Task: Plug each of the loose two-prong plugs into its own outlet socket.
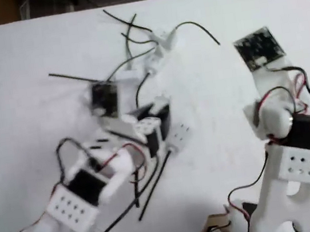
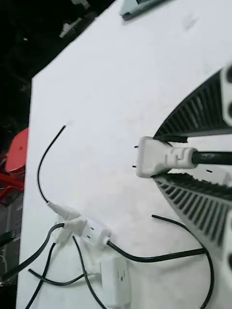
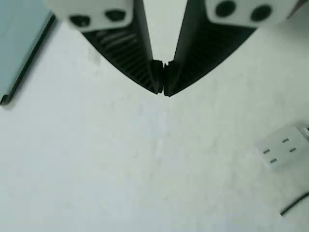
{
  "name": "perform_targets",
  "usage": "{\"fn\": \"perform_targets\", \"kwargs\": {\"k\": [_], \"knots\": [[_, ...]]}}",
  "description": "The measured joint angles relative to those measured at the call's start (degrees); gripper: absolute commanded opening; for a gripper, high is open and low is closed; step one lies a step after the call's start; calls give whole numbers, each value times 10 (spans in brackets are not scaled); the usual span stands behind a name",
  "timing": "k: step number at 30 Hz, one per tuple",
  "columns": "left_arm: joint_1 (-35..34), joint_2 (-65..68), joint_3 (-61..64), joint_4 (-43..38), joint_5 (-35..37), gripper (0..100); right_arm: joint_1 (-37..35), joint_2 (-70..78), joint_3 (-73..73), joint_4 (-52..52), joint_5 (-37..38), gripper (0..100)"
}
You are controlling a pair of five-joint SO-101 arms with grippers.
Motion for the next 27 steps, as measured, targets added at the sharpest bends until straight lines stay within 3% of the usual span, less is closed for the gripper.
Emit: {"fn": "perform_targets", "kwargs": {"k": [8,15,19,27], "knots": [[50,265,-142,55,-4,24,106,1,103,-35,85,20],[50,489,-332,208,-5,24,170,1,207,-108,136,20],[50,556,-418,277,-4,24,199,1,256,-151,140,20],[50,631,-492,298,-18,24,215,1,304,-178,140,20]]}}
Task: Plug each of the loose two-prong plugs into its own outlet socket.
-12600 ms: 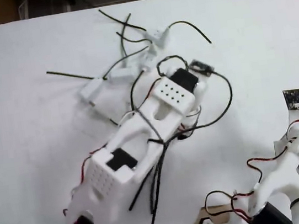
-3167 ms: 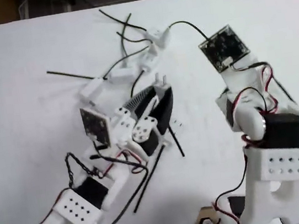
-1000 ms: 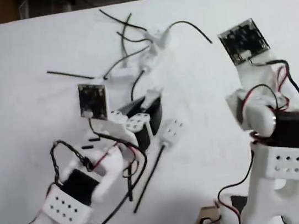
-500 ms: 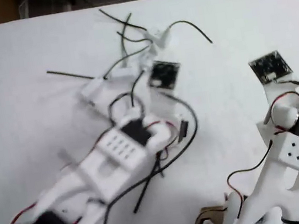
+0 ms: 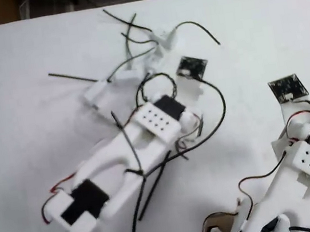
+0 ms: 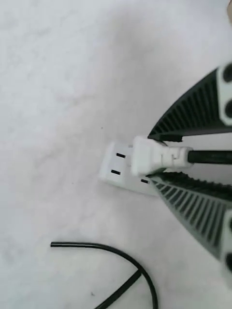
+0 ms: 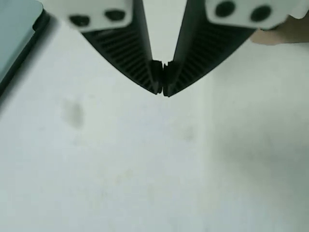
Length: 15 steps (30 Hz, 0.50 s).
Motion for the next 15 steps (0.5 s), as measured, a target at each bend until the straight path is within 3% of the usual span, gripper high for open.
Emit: {"fn": "perform_targets", "kwargs": {"k": [5,15], "knots": [[-10,67,-63,29,-52,24,0,0,0,0,0,20],[-18,146,-168,113,-69,24,0,0,0,0,0,20]]}}
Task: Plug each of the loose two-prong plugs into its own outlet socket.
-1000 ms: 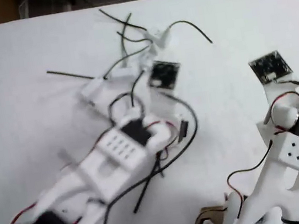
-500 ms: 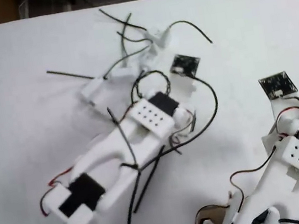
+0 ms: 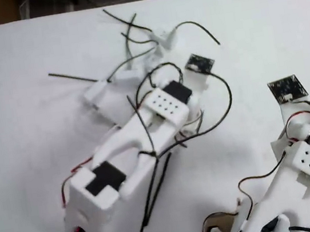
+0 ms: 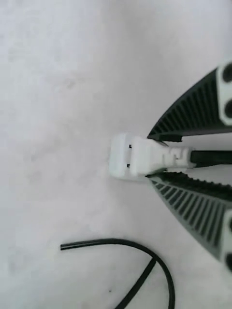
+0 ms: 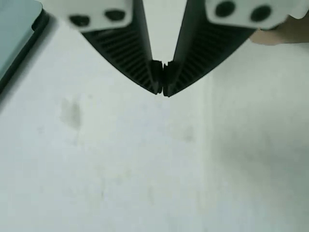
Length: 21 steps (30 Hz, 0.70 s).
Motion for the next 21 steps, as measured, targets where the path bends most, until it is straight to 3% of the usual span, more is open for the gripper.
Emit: {"fn": "perform_targets", "kwargs": {"k": [10,13,17,21], "knots": [[-5,63,-41,7,1,31,0,0,0,0,0,20],[-9,84,-68,17,-14,114,15,0,0,0,0,20],[-11,112,-117,84,-49,259,33,0,0,0,0,20],[-17,120,-145,178,-51,274,41,0,0,0,0,20]]}}
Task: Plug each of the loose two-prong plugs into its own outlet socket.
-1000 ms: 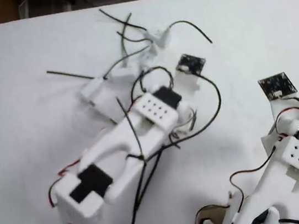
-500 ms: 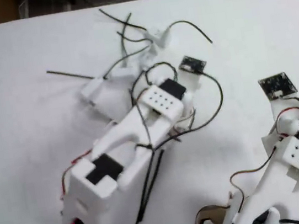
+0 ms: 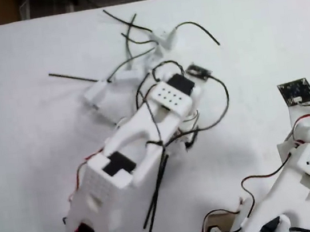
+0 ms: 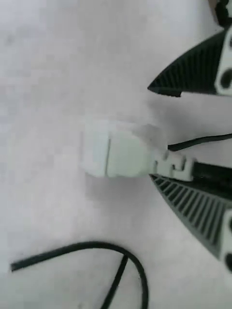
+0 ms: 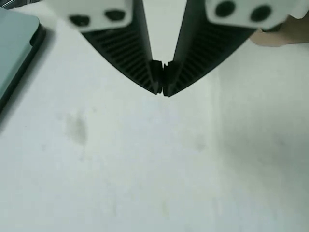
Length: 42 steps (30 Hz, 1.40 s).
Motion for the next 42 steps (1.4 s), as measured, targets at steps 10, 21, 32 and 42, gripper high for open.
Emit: {"fn": "perform_targets", "kwargs": {"k": [10,21,32,42], "knots": [[-3,59,-1,-2,-1,93,4,0,0,0,0,20],[1,106,-78,1,-3,90,54,0,0,-34,16,20],[-25,133,-330,-97,44,28,59,0,35,-34,32,20],[-109,302,-484,-127,48,108,58,0,100,-99,32,24]]}}
